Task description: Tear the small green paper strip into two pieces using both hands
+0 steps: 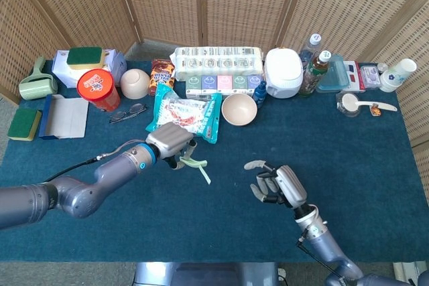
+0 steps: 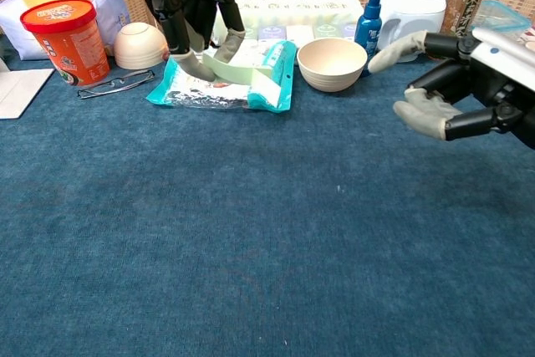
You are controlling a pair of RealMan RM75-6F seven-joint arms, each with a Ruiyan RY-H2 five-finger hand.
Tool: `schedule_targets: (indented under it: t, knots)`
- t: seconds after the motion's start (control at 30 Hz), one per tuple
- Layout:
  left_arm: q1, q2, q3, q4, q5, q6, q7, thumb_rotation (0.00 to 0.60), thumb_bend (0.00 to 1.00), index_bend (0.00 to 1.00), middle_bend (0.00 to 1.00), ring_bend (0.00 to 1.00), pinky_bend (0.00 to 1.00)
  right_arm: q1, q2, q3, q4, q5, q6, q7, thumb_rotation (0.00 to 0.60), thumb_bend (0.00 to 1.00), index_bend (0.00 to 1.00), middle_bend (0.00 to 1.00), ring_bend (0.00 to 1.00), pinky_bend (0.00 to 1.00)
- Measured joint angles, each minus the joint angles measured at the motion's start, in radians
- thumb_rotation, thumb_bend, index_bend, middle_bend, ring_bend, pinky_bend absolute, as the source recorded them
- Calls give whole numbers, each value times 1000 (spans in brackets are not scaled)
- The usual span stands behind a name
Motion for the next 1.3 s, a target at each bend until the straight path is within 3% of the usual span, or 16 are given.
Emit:
schedule_targets:
  t: [0.23,1.3]
  knots:
    - [-51,-32,30,8,-48,3,-7,600,349,668,1000,1000,1000,31,-41,19,14,3,-2,-32,600,435,422,896,922,907]
    - [-131,-57,78,31,-94,9,-74,600,349,668,1000,1000,1000,126,-146,8,41,13,-46,-148,600,435,379,900,924,907]
